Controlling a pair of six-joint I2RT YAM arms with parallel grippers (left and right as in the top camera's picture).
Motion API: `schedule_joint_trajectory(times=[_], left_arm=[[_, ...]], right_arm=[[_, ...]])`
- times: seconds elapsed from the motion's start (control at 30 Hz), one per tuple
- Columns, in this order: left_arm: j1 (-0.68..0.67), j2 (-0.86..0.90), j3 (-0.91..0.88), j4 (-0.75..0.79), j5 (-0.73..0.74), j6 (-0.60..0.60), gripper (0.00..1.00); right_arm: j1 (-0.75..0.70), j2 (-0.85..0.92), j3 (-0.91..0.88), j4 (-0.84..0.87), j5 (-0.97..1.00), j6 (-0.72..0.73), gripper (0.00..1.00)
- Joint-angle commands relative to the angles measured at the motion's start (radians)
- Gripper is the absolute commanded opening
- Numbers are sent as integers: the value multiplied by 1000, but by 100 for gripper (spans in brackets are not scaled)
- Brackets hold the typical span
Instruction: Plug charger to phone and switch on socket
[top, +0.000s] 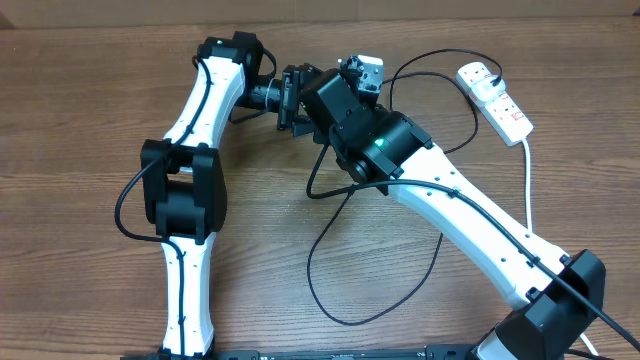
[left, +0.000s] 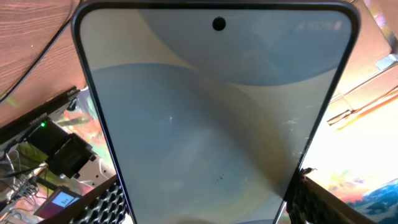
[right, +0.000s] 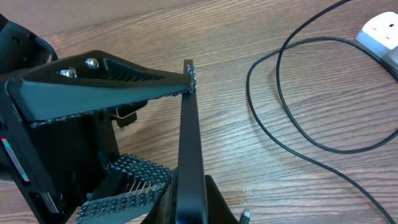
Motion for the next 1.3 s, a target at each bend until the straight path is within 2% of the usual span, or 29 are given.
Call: schedule_joint_trajectory(times=[0.0,0.3,0.57,0.73,0.93,1.07,1.27], left_arm=[[-6,-6,27,34,59,0,71],[6,-6,27,108,34,-45,76],[9,-6,27,108,35,-66,76],[5,-6,27,107,62,-150,76],[3,-6,27,108,61,-272,70],[2,-6,27,108,61,-284,68],[-2,-6,27,108,62,-292,58]], right_arm=[[4,-9,23,-8,-8,103,4],[-58,-66,23,-13,-9,468,4],[-120,-101,23,-14,-49,900,4],[-133,-100,21,-14,-165,1175,4],[-114,-100,21,-7,-186,1284,4],[-98,-100,21,-6,-186,1331,4],[-80,-100,20,-10,-187,1409,4]])
